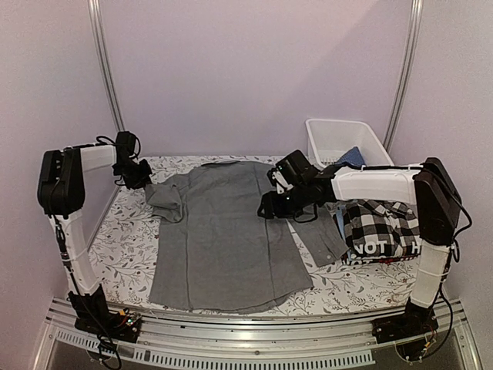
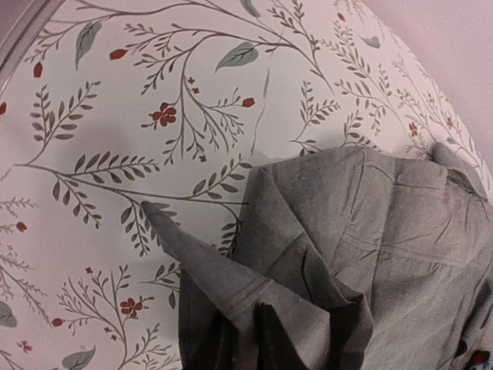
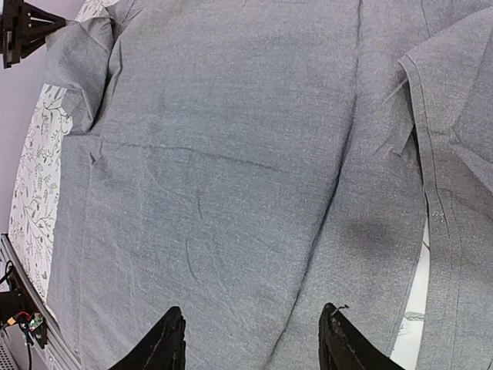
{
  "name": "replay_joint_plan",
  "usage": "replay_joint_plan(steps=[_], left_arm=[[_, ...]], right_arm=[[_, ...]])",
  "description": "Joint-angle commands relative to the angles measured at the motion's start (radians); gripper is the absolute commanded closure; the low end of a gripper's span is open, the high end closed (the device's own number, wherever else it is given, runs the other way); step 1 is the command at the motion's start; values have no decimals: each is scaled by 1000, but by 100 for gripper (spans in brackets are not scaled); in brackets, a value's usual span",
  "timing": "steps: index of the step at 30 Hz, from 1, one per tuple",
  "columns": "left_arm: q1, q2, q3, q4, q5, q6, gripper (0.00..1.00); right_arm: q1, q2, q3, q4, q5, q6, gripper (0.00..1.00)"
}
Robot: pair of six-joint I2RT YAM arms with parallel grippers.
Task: Fold and stack the long sleeve shirts
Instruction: Place the sleeve at the center of the board.
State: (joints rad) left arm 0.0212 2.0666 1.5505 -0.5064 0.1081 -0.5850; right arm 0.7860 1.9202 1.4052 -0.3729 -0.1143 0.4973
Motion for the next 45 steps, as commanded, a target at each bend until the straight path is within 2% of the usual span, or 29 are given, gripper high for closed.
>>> replay_joint_plan(steps=[1,2,11,17,21,24,27,28,29,30,35,40,45], left_arm=[[-7,-41,15,-5,27,21,98],[-17,-64,6,-2,21,29,100],[-221,-276,-115,6,6,87,100],[-438,-335,-215,34,1,86,100],[-564,-324,-292,67,-23,95,89],[-621,-308,-323,80,-32,104,68],[-638,-313,-328,85,-30,101,52],[-639,-327,-331,88,-26,99,51],[-640,-341,-334,92,-23,94,51],[-640,-356,-335,92,-29,90,50],[-627,-419,-343,64,-105,84,48],[-568,-402,-354,31,-55,83,48],[-501,-390,-394,63,70,88,48]], right_arm=[[12,-53,-20,19,22,10,43],[13,-57,-22,20,26,10,43],[21,-135,-101,119,68,23,43],[24,-200,-185,258,77,28,42],[41,-291,-271,435,96,-5,43],[51,-358,-316,547,97,-70,41],[52,-376,-308,589,99,-124,32],[52,-382,-307,605,100,-145,24],[52,-388,-310,620,101,-158,10],[52,-393,-319,648,107,-167,2],[28,-441,-362,713,200,-158,1],[-46,-438,-370,719,-33,-80,1],[-50,-453,-443,779,-80,-74,1]])
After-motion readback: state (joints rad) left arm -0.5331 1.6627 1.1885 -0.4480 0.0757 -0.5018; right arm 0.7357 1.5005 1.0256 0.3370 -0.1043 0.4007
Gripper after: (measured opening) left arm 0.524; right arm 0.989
